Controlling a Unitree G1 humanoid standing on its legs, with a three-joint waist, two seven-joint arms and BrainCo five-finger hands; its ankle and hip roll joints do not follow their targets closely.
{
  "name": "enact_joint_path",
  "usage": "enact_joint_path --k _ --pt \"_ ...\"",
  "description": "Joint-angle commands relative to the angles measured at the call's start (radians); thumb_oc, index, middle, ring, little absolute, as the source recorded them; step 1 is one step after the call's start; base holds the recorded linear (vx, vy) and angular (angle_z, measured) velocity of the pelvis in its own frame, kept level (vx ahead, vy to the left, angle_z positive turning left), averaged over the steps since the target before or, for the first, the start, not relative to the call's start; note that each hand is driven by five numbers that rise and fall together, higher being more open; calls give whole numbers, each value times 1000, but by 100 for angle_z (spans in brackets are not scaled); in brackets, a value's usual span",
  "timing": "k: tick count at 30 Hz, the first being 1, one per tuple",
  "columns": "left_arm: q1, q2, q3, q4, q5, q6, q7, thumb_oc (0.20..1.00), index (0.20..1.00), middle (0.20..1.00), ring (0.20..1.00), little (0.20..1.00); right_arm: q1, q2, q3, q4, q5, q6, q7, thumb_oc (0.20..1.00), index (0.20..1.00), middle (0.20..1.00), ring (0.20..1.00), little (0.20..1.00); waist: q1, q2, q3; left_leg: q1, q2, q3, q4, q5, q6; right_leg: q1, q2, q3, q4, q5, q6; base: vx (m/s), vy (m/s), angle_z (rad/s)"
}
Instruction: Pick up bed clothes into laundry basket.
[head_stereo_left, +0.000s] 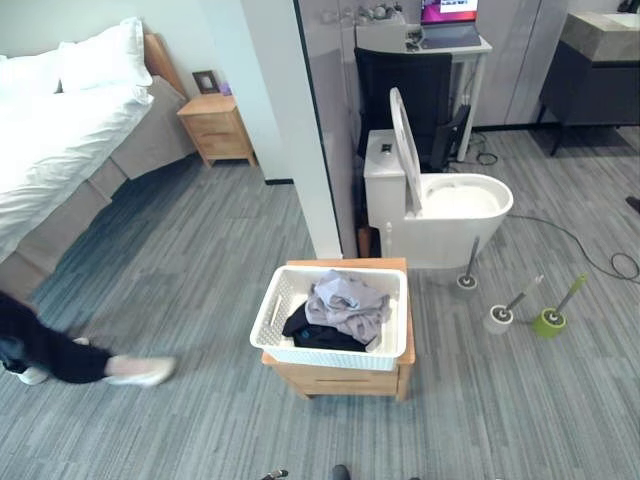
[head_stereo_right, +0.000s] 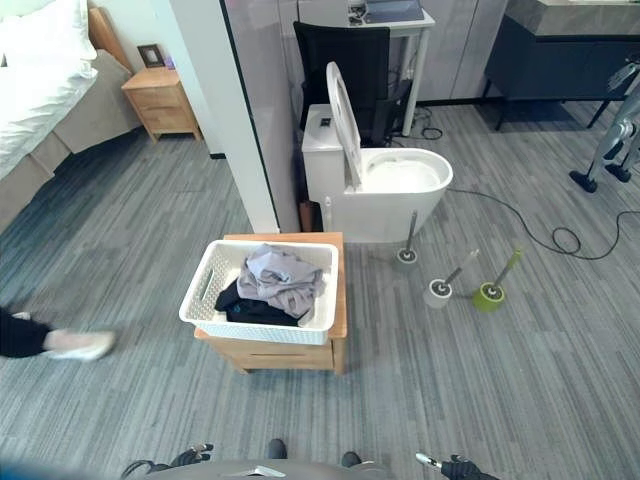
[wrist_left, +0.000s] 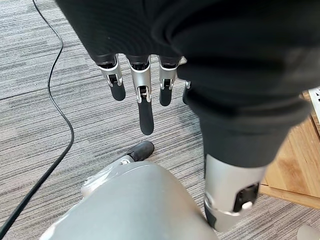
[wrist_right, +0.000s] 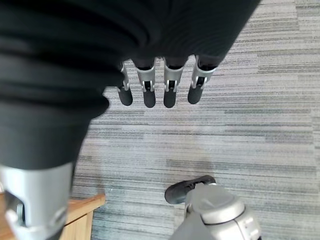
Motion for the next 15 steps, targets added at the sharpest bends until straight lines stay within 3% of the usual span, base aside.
enact_joint_path --k 1,15 --pt "-53 15 -8 33 6 5 2 1000 1000 1000 1000 1000 -20 22 6 6 -15 -21 7 1000 1000 1000 1000 1000 28 -36 -2 94 -8 29 12 -118 12 -63 -62 23 12 9 62 0 0 0" --pt "-54 15 -12 33 10 7 3 1000 1000 1000 1000 1000 -20 26 14 12 -22 -19 9 1000 1000 1000 1000 1000 29 -36 -2 95 -6 33 12 -120 10 -64 -63 22 12 10 63 0 0 0"
